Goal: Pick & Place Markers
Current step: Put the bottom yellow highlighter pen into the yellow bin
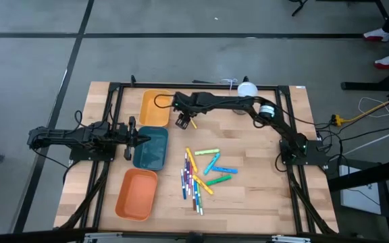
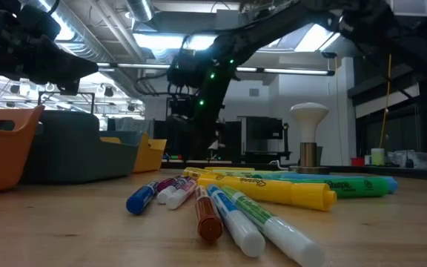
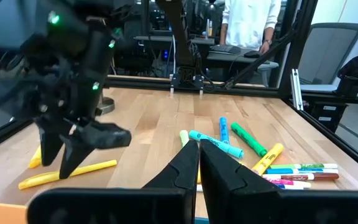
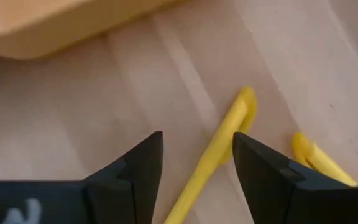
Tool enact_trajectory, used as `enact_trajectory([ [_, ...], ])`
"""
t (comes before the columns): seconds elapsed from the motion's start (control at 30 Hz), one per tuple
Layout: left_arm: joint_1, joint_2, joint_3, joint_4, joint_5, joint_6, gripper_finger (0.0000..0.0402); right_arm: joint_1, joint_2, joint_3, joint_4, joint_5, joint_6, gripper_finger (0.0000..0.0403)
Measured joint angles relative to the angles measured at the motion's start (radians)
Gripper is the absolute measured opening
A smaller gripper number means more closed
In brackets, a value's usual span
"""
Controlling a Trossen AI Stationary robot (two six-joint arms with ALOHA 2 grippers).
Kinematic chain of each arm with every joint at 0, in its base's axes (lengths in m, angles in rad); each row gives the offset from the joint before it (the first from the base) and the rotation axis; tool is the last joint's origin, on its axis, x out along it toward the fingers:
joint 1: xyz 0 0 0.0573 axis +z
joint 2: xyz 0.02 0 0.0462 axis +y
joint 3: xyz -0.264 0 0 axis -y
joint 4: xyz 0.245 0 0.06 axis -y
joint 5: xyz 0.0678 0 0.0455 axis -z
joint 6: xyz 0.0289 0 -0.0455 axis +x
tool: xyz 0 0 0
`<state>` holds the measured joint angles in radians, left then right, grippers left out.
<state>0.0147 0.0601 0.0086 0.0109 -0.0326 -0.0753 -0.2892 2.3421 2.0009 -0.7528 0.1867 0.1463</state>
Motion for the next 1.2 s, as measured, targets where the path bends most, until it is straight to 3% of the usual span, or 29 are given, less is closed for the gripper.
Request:
enact_trajectory([
  [0.4, 0.000, 0.000, 0.000, 0.000, 0.000, 0.000, 0.0012, -0.031, 0.041, 0.045, -0.046, -0.008, 0.000, 0.0192],
  [0.73, 0.000, 0.000, 0.000, 0.000, 0.000, 0.000, 0.0011, -0.053, 0.060, 0.041, -0.050, -0.120, 0.008, 0.0185],
  [0.97, 0.000, 0.000, 0.000, 0.000, 0.000, 0.000, 0.0009, -0.055, 0.065, 0.041, -0.052, -0.152, 0.007, 0.0144],
  [1.2, 0.000, 0.000, 0.000, 0.000, 0.000, 0.000, 0.0012, -0.054, 0.065, 0.042, -0.071, -0.156, -0.002, 0.0063],
])
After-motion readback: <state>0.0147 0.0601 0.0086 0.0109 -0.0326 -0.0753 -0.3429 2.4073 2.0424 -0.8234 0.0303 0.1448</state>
